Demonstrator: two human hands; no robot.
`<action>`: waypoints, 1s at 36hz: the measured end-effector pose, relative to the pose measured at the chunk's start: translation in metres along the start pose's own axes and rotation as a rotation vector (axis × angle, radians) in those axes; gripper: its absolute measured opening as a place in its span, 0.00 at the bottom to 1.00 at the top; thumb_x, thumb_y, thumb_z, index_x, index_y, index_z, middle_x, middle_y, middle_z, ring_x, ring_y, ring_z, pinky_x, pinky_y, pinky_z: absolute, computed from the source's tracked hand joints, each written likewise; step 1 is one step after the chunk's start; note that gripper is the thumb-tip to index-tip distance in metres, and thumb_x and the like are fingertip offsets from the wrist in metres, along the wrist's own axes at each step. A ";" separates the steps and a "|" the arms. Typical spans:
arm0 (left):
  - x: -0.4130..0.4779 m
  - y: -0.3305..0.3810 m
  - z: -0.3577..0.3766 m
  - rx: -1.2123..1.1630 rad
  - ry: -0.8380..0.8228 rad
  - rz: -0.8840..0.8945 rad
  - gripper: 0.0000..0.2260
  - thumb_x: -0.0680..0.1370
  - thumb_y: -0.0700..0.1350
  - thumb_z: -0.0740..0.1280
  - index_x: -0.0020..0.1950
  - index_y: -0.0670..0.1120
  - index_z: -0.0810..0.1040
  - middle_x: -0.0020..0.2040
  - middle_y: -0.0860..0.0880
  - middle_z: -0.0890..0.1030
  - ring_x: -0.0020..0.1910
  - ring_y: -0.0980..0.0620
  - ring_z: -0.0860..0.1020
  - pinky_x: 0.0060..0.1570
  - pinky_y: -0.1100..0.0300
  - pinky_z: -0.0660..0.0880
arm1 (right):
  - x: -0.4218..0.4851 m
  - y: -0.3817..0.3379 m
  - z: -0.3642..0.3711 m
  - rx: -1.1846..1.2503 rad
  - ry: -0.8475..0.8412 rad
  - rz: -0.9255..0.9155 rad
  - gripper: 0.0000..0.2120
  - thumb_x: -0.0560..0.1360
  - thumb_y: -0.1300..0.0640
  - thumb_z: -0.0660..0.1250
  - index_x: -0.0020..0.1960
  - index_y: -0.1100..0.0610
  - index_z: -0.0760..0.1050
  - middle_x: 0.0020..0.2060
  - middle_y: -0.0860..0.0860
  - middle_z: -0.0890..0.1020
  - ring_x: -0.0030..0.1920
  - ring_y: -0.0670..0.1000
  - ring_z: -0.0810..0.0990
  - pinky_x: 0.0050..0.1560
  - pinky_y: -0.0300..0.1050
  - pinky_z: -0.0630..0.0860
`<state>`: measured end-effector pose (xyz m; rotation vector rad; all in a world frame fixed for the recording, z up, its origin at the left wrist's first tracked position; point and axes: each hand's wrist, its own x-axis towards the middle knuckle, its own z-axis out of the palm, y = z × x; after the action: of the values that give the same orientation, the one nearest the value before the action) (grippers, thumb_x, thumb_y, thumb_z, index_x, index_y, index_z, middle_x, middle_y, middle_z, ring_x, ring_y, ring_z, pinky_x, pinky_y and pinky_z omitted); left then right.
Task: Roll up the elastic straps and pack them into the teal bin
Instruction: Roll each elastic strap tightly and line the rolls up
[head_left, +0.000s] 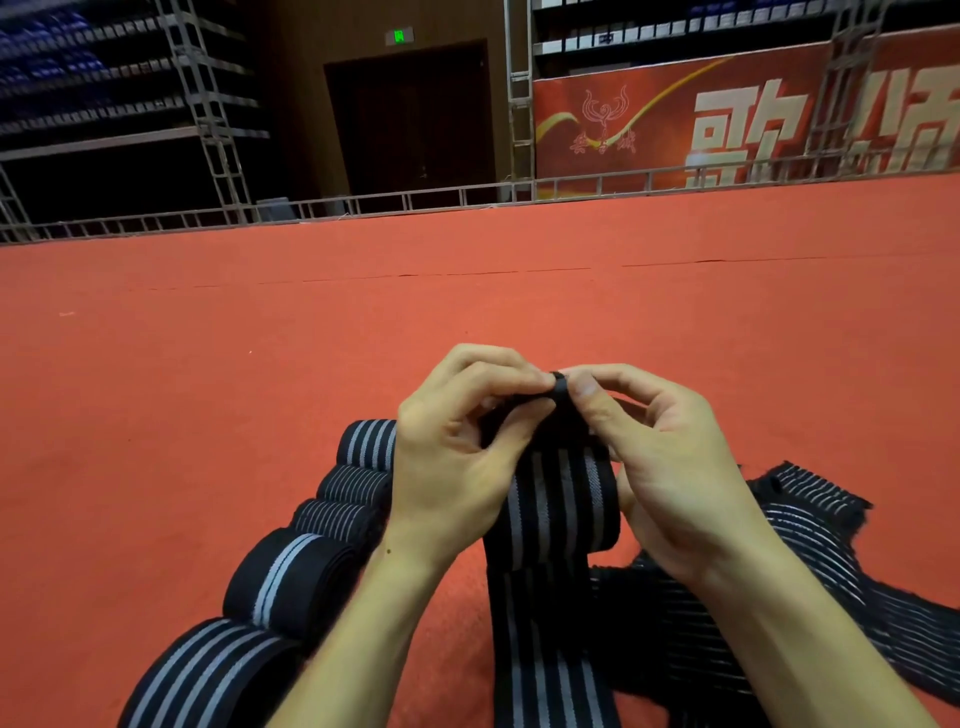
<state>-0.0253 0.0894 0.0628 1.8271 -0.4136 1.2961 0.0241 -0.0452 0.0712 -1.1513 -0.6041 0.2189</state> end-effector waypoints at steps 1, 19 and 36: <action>0.000 -0.001 -0.001 0.009 -0.008 0.020 0.09 0.73 0.31 0.71 0.48 0.43 0.81 0.46 0.43 0.80 0.47 0.50 0.81 0.49 0.61 0.75 | 0.000 0.000 0.000 0.002 -0.007 -0.007 0.13 0.66 0.51 0.71 0.46 0.59 0.83 0.41 0.56 0.86 0.45 0.55 0.85 0.53 0.59 0.81; 0.003 0.002 -0.003 -0.086 -0.068 0.001 0.11 0.74 0.35 0.71 0.54 0.46 0.80 0.51 0.48 0.79 0.52 0.49 0.80 0.53 0.58 0.75 | -0.001 0.000 0.001 -0.095 0.018 -0.268 0.06 0.71 0.60 0.71 0.47 0.55 0.84 0.43 0.52 0.87 0.47 0.51 0.86 0.52 0.47 0.82; 0.007 0.009 -0.002 -0.092 -0.260 -0.551 0.11 0.76 0.57 0.66 0.50 0.52 0.81 0.48 0.47 0.83 0.51 0.43 0.81 0.54 0.40 0.77 | 0.004 0.010 -0.006 -0.100 0.057 -0.282 0.10 0.67 0.65 0.76 0.46 0.56 0.85 0.44 0.54 0.87 0.47 0.55 0.85 0.55 0.51 0.81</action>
<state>-0.0303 0.0871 0.0731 1.8597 -0.0869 0.6584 0.0325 -0.0440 0.0616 -1.1498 -0.7255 -0.0856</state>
